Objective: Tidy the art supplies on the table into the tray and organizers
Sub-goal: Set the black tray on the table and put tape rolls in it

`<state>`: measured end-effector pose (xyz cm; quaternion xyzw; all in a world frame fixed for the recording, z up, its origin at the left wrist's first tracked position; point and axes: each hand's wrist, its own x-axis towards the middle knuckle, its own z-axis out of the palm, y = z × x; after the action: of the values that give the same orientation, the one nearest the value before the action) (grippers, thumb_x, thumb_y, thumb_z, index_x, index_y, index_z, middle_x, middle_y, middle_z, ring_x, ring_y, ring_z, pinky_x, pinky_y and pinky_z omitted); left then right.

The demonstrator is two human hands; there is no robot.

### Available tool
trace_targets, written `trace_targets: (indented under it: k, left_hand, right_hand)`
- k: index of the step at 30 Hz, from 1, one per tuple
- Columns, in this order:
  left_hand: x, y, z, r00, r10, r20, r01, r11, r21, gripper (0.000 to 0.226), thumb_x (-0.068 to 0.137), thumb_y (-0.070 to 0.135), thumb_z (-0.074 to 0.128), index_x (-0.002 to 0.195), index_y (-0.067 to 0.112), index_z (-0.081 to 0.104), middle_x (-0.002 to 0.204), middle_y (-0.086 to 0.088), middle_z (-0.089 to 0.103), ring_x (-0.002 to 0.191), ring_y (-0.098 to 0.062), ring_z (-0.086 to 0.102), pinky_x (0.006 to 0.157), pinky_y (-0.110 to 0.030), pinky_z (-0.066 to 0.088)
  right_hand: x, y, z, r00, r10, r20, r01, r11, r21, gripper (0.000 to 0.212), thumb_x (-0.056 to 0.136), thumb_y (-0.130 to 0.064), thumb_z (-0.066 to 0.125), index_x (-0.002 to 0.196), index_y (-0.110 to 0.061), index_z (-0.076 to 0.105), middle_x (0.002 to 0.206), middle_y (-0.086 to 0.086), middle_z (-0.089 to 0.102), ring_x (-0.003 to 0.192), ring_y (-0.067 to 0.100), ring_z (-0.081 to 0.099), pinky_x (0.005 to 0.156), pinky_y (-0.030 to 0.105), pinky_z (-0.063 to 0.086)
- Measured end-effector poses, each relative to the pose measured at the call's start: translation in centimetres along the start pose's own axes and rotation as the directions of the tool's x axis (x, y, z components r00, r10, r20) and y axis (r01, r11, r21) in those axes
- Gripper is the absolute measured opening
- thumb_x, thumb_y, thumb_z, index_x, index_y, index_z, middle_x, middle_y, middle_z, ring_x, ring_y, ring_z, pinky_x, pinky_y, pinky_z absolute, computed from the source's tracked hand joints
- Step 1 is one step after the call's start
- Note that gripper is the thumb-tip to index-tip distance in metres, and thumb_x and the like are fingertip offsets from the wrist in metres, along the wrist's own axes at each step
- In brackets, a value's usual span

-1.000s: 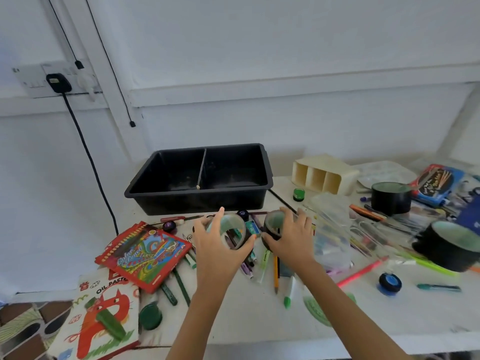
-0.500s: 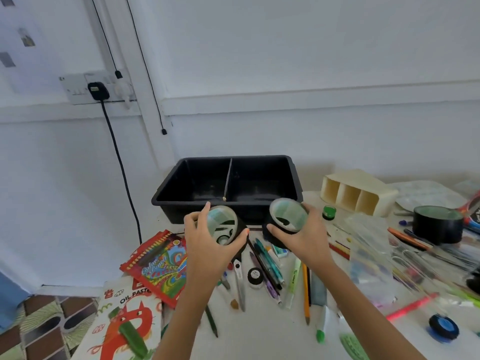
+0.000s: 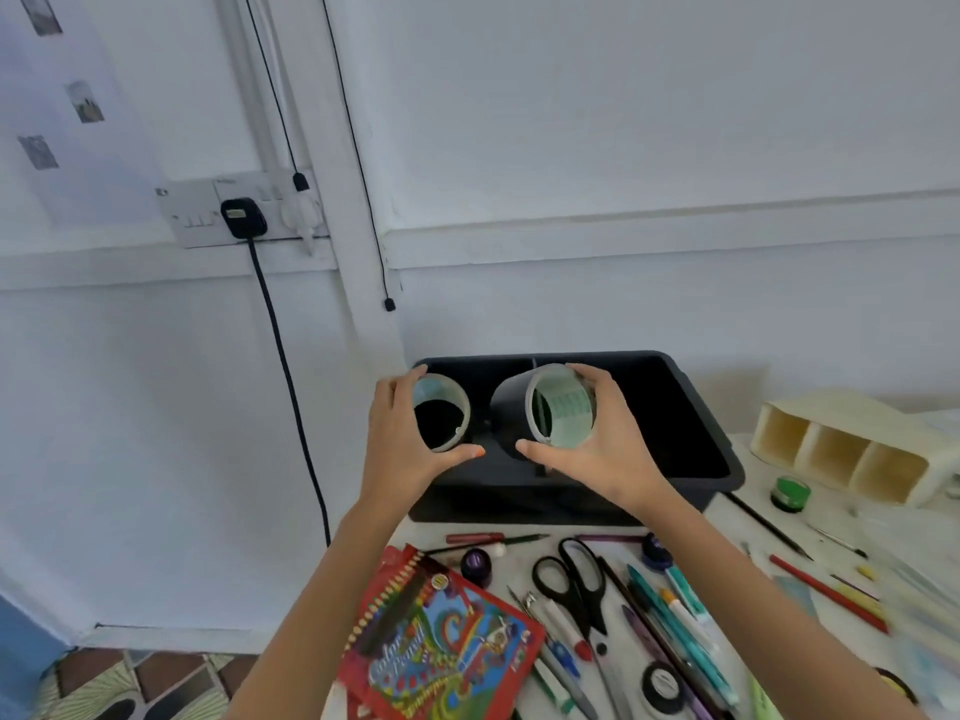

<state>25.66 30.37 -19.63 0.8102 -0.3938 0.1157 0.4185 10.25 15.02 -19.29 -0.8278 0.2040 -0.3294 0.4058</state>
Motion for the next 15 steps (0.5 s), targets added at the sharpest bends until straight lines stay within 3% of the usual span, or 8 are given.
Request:
trace_targets:
  k: [5,8,10,12,15]
  left_hand:
    - [4.2,-4.6,1.6,0.982,0.114,0.153,-0.103,0.992,-0.078,0.098,0.046,0.041,0.091,0.129,0.022,0.042,0.123,0.013,0.037,0.114,-0.008,0.04,0.1,-0.028,0.037]
    - [5.9,-7.2,2.7,0.957,0.151,0.247,-0.148,0.988,-0.03,0.096,0.047,0.047,0.089,0.128,0.029,0.04,0.128,0.016,0.04,0.121,-0.012,0.039,0.109,-0.04,0.028]
    - [6.9,-8.6,3.5,0.951,0.152,0.27,-0.168,0.985,0.039,0.097,0.048,0.048,0.088,0.129,0.029,0.039,0.133,0.011,0.042,0.134,-0.019,0.031,0.116,-0.047,0.005]
    - [7.9,-9.6,4.2,0.949,0.135,0.284,-0.158,0.986,0.059,0.098,0.048,0.049,0.088,0.13,0.028,0.038,0.138,0.008,0.042,0.142,-0.02,0.018,0.115,-0.044,-0.008]
    - [9.5,-10.4,5.5,0.94,0.118,0.319,-0.152,0.985,0.083,0.101,0.046,0.053,0.087,0.131,0.027,0.038,0.138,0.007,0.043,0.142,-0.022,0.019,0.114,-0.041,-0.009]
  right_hand:
    - [4.2,1.1,2.5,0.994,-0.034,0.106,0.037,0.999,-0.028,0.095,0.05,-0.035,0.092,0.128,-0.028,0.039,0.118,-0.021,0.049,0.108,-0.007,0.047,0.087,0.002,0.034]
    - [6.3,2.5,3.6,0.981,-0.045,0.188,0.069,0.99,-0.124,0.094,0.05,-0.038,0.09,0.128,-0.031,0.038,0.117,-0.022,0.051,0.108,-0.002,0.051,0.094,0.014,0.042]
    - [7.7,3.4,4.4,0.972,-0.031,0.232,0.075,0.981,-0.18,0.095,0.05,-0.04,0.087,0.13,-0.032,0.037,0.121,-0.019,0.053,0.109,0.003,0.053,0.098,0.025,0.044]
    - [9.1,4.3,5.2,0.964,-0.011,0.265,0.077,0.967,-0.242,0.095,0.05,-0.041,0.085,0.131,-0.033,0.036,0.124,-0.018,0.053,0.11,0.007,0.054,0.101,0.034,0.042]
    - [11.2,5.5,6.0,0.957,0.026,0.29,0.069,0.947,-0.314,0.094,0.051,-0.042,0.082,0.131,-0.034,0.034,0.124,-0.02,0.052,0.109,0.01,0.054,0.104,0.042,0.036]
